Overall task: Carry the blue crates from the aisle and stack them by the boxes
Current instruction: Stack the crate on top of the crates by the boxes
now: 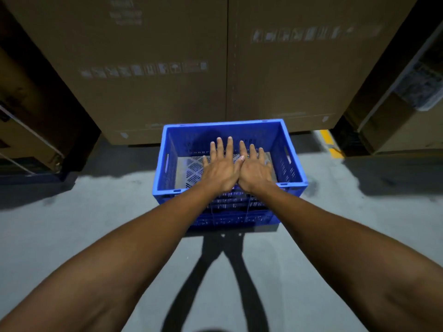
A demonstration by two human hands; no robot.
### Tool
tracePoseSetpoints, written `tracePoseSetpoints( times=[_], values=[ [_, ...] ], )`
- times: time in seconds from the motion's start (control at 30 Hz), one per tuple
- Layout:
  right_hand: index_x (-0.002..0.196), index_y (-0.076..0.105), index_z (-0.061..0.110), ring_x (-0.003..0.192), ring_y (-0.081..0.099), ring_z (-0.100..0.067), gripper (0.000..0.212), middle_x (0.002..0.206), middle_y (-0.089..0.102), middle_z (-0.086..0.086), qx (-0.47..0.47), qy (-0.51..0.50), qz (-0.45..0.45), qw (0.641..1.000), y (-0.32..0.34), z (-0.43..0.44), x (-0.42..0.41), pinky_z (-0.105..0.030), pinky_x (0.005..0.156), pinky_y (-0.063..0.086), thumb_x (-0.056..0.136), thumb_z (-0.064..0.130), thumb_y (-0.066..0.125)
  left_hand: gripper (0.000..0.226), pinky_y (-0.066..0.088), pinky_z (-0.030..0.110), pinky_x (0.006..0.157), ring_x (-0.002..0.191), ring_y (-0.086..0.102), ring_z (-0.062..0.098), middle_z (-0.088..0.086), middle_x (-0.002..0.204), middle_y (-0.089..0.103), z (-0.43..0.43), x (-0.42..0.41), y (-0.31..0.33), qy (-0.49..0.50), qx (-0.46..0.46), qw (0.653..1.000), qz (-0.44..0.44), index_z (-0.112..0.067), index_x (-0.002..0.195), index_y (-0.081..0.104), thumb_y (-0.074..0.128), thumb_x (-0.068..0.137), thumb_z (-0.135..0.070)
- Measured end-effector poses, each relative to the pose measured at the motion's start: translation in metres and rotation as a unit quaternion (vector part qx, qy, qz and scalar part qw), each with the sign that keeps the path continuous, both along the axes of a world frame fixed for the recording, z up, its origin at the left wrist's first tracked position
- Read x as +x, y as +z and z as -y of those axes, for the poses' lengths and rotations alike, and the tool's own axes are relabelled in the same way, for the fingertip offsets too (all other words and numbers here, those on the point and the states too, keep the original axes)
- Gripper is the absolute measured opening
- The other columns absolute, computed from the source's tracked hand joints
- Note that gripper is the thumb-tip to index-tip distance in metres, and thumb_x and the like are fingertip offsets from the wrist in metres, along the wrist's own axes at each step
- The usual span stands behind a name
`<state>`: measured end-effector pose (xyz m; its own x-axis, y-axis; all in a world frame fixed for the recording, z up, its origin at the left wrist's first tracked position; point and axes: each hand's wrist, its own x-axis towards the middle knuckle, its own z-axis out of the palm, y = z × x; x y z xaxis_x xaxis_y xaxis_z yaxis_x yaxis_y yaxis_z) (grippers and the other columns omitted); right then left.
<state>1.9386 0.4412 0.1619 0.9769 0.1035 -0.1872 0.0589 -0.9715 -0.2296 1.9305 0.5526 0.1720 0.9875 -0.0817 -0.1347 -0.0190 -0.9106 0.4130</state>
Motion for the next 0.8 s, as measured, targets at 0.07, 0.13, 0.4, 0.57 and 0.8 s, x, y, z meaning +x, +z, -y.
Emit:
tracePoseSetpoints(
  times=[0.07, 0.13, 0.4, 0.57, 0.8],
  values=[
    [0.156, -0.011, 0.021, 0.15, 0.0, -0.036, 0.081, 0.165, -0.001, -0.011, 0.019, -0.001, 0.02, 1.0, 0.058, -0.001, -0.011, -0.057, 0.117, 0.02, 0.1, 0.044, 0.042, 0.073, 0.001, 0.055, 0.12, 0.15, -0.013, 0.025, 0.006, 0.164, -0.013, -0.004, -0.012, 0.06, 0.002, -0.008, 1.0, 0.017, -0.024, 0.155, -0.01, 0.022, 0.099, -0.059],
    [0.158, -0.002, 0.02, 0.149, 0.009, -0.037, 0.075, 0.164, 0.009, -0.013, 0.027, -0.002, 0.057, 0.998, 0.122, 0.004, -0.023, -0.056, 0.112, 0.029, 0.099, 0.042, 0.04, 0.073, 0.003, 0.054, 0.12, 0.151, -0.01, 0.024, 0.007, 0.164, -0.01, -0.009, -0.023, 0.122, 0.002, -0.01, 0.999, 0.04, -0.025, 0.156, -0.007, 0.025, 0.099, -0.058],
    [0.157, 0.01, 0.018, 0.142, 0.025, -0.036, 0.076, 0.161, 0.02, -0.015, 0.082, 0.028, 0.126, 0.988, 0.381, 0.049, -0.086, -0.053, 0.105, 0.039, 0.098, 0.055, 0.04, 0.067, 0.008, 0.049, 0.121, 0.151, -0.006, 0.021, 0.004, 0.165, -0.002, 0.001, -0.095, 0.396, 0.007, -0.043, 0.99, 0.134, -0.025, 0.157, 0.003, 0.03, 0.101, -0.052],
    [0.156, 0.016, 0.017, 0.139, 0.03, -0.034, 0.071, 0.158, 0.027, -0.014, 0.162, 0.056, 0.177, 0.969, 0.497, 0.073, -0.151, -0.051, 0.106, 0.04, 0.099, 0.048, 0.045, 0.068, 0.011, 0.046, 0.118, 0.151, -0.003, 0.019, 0.002, 0.165, 0.0, 0.003, -0.168, 0.519, 0.041, -0.051, 0.978, 0.199, -0.026, 0.157, 0.008, 0.035, 0.1, -0.051],
    [0.155, 0.019, 0.017, 0.139, 0.033, -0.029, 0.069, 0.156, 0.032, -0.01, 0.273, 0.073, 0.267, 0.921, 0.56, 0.09, -0.228, -0.037, 0.112, 0.028, 0.099, 0.043, 0.049, 0.071, 0.021, 0.055, 0.117, 0.151, 0.003, 0.023, 0.005, 0.165, 0.006, 0.001, -0.273, 0.583, 0.056, -0.017, 0.963, 0.262, -0.025, 0.156, 0.012, 0.03, 0.097, -0.059]
  ],
)
